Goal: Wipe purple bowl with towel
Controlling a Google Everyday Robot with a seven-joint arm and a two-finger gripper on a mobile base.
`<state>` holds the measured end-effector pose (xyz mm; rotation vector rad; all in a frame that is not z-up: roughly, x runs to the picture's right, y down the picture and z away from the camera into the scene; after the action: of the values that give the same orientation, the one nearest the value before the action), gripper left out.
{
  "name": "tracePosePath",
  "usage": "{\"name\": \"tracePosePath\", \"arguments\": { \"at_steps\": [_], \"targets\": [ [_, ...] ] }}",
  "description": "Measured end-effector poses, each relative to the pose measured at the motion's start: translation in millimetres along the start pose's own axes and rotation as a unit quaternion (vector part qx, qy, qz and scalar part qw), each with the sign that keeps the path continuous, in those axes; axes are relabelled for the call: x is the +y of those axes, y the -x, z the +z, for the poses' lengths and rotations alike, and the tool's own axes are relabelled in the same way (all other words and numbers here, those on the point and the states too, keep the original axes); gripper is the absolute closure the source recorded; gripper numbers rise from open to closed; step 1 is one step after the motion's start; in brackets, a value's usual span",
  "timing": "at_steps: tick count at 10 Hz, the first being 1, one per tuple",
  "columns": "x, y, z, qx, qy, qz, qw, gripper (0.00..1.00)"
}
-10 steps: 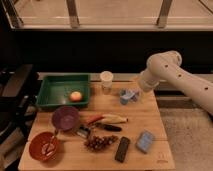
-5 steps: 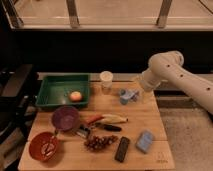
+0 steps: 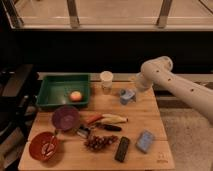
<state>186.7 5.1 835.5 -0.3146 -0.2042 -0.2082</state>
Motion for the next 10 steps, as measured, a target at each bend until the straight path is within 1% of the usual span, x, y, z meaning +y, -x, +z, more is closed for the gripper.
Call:
{"name": "tracePosePath", "arguments": {
  "at_steps": [1, 2, 5, 6, 7, 9, 10],
  "targets": [
    [-1, -4, 14, 0.004, 0.0, 0.005, 1.0, 0.2],
    [3, -11, 35, 0.007, 0.006, 0.012, 0.9999, 0.2],
    [5, -15, 71, 0.01, 0.021, 0.018, 0.9995, 0.2],
    [6, -19, 80, 0.014, 0.026, 0.02, 0.9994, 0.24],
    [6, -19, 84, 0.016, 0.028, 0.02, 0.9993, 0.3],
    [4, -19, 94, 0.017, 0.03, 0.02, 0.9992, 0.53],
    [5, -21, 97, 0.017, 0.031, 0.02, 0.9992, 0.61]
  ]
}}
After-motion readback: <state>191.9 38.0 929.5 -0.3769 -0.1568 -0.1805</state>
